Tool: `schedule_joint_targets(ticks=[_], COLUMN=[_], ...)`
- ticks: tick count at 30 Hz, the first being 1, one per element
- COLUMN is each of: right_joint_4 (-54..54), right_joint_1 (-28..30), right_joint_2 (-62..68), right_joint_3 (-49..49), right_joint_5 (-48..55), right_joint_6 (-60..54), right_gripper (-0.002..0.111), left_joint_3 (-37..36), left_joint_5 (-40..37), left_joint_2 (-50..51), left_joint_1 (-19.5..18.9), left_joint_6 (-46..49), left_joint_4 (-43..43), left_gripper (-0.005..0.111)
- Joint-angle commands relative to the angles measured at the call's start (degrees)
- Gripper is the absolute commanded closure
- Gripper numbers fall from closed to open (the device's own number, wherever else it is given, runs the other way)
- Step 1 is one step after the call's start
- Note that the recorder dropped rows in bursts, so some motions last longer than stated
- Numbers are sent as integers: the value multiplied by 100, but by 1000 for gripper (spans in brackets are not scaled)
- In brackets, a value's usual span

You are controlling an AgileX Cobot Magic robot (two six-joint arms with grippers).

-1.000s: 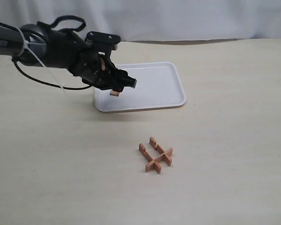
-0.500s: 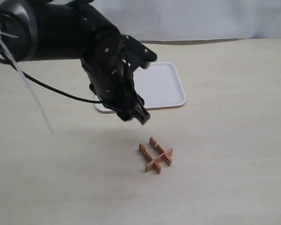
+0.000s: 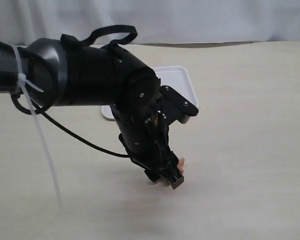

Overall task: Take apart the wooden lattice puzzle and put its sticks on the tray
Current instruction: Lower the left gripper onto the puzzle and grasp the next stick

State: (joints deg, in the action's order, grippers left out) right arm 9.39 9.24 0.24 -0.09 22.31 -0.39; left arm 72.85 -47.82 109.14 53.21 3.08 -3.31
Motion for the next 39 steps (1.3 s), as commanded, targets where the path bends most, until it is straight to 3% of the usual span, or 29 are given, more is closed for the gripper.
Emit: schedule_joint_targets(ticks=[1, 17, 39], right_joint_4=[20, 20, 20], right_joint_1=[-8, -8, -8], right_joint_2=[-24, -24, -24], right_joint_3=[9, 9, 9], right_joint_5=[-12, -12, -12], right_joint_6=[-38, -38, -38], right_gripper=[104, 104, 104], left_joint_3=[-21, -11, -11], left_joint_5=[219, 948, 637], left_joint_2=[353, 879, 879], left_joint_1=[22, 22, 22], left_joint_6=[9, 34, 457], left_joint_4=[-192, -232, -232], left_gripper=[45, 45, 45])
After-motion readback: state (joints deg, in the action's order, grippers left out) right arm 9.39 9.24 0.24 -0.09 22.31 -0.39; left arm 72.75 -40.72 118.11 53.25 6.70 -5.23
